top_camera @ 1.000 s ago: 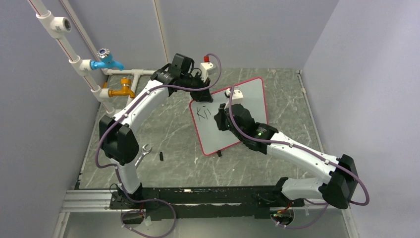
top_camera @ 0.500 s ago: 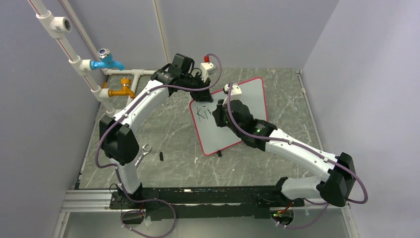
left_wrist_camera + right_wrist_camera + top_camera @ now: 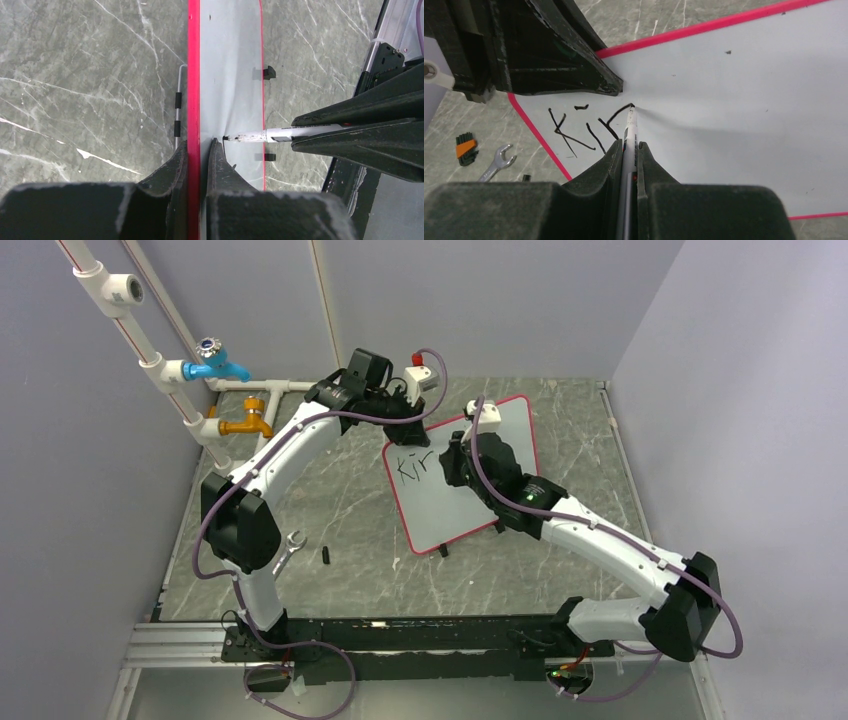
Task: Write a sentence on the whiteboard
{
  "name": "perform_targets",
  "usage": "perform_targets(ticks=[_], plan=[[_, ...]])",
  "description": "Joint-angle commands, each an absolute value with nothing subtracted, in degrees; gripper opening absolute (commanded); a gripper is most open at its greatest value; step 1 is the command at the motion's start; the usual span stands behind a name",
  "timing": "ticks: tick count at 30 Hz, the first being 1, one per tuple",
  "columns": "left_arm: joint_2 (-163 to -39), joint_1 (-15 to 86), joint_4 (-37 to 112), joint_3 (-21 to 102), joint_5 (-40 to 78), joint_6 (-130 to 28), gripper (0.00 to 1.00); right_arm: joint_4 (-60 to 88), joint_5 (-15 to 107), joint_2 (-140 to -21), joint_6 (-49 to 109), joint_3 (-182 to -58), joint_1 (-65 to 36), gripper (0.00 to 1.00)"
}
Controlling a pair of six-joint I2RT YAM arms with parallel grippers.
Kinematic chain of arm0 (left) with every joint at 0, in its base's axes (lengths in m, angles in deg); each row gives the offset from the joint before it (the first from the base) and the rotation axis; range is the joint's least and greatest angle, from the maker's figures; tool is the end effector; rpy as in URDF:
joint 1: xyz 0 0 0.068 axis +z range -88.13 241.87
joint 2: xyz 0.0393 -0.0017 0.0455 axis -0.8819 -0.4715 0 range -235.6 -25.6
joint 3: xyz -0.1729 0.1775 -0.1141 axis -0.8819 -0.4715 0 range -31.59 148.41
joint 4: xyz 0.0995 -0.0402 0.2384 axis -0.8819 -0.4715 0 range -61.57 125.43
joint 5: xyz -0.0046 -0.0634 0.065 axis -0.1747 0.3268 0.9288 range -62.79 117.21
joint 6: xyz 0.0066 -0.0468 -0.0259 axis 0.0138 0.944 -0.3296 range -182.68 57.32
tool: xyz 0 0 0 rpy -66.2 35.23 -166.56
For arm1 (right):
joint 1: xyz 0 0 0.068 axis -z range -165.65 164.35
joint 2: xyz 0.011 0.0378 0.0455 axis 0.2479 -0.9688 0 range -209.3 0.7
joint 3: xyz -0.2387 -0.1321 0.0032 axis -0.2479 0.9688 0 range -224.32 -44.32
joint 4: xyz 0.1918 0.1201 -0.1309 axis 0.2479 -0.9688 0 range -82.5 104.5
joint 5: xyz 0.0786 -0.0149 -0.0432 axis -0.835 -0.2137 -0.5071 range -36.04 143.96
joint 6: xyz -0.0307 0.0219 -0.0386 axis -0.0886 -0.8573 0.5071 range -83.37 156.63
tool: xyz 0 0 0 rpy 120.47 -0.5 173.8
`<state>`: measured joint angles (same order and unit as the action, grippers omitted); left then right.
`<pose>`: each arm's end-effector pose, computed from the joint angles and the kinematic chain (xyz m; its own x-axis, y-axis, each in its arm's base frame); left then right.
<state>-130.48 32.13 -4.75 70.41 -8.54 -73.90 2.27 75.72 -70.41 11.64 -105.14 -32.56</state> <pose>0.3462 -0.2218 0.3459 -0.4311 0.4281 -0.7943 0.8738 0.4176 -0.2491 0.2045 0.1993 0.3375 -0.4248 0.1200 -0.8973 -0.2923 0.9199 0.2614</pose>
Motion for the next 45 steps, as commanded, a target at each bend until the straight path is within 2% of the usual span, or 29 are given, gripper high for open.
perform_targets(ticks=[1, 10, 22, 45], plan=[[-132.98, 30.99, -10.98, 68.09, 4.79, -81.14, 0.00, 2.39, 75.27, -68.31, 10.88, -102.71, -31.97, 0.00], [-133.09, 31.01, -11.06, 68.26, 4.97, -81.06, 0.00, 1.02, 73.61, -64.63, 8.43, -98.66, -32.05, 0.00], [-132.74, 30.99, -10.97, 68.00, 4.90, -81.15, 0.00, 2.87, 77.26, -61.99, 10.70, -101.12, -31.89, 0.00], [-132.99, 31.01, -11.21, 68.26, 4.24, -81.20, 0.00, 7.79, 73.32, -66.73, 12.72, -103.67, -27.13, 0.00]])
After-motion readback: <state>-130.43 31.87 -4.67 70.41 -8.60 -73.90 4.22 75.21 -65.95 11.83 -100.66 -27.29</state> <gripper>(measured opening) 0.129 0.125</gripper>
